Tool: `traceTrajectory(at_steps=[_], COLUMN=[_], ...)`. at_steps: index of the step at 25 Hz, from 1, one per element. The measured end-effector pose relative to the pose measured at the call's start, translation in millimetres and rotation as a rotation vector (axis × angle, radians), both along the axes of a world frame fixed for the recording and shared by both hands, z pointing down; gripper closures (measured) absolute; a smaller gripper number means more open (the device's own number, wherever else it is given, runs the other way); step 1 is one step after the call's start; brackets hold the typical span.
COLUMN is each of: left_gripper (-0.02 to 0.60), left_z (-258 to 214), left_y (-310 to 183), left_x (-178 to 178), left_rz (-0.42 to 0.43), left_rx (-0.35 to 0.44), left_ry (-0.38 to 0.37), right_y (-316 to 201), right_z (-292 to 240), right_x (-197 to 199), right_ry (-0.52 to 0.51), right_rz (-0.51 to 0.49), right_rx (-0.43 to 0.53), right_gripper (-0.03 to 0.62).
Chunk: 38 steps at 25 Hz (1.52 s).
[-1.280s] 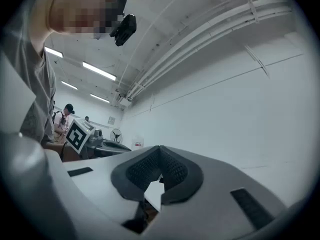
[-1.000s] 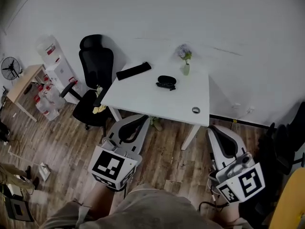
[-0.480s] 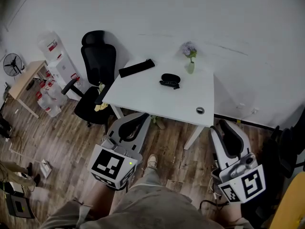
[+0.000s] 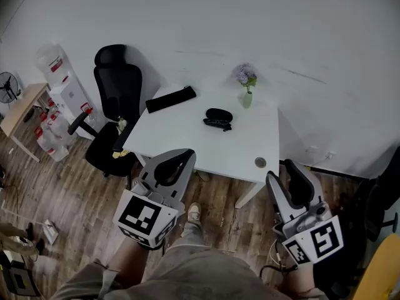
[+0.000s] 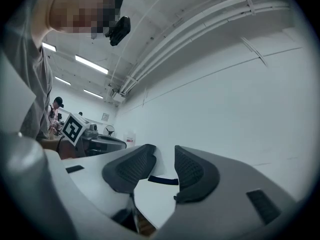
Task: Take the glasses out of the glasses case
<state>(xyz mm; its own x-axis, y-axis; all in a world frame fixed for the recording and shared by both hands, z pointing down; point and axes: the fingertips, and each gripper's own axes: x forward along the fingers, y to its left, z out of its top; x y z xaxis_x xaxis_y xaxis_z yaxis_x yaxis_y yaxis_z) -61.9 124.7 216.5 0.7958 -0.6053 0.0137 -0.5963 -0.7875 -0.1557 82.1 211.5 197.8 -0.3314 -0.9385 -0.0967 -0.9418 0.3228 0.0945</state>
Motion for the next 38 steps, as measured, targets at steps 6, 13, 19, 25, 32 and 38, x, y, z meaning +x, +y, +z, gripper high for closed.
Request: traceTrajectory(at_steps=[6,13,19,25,32,38], left_gripper=[0.566,0.566,0.566,0.566,0.566,0.566], left_z=[9.7,18.4,43.3,84.0,132.0,171.7], left_y=[-79.8,-184.6,-264.5,-323.1,-358.9,-376.9], left_x=[10.4,20.9,36.0,49.1,54.2,67.0], left_rz=[0.024,0.053,0.089,0.112,0.119,0.108], left_rx=[-0.032,-0.075,-0.094,-0.133,-0.234,-0.314], left_ry=[-0.011,-0.047,-0.142,-0.233,-0.283,-0.325], right_y=[-83.9,-194.3,-281.9,-350.7,-391.5,-418.9], right_z=[14.7,48.7,82.4,136.5,190.2,231.4], right_x=[1.9,-3.3,0.9,14.5,25.5,40.4], right_ry=[0.048,0.136,0.144,0.143,0.155,0.162], right_rz=[-0.012,-0.033,-0.05,-0.037,-0.052,-0.08], right_rx=[-0.079,-0.225,-0.337,-0.483,-0.627,-0.705], right_gripper=[0.422,0.421,0.421,0.416,0.414,0.414])
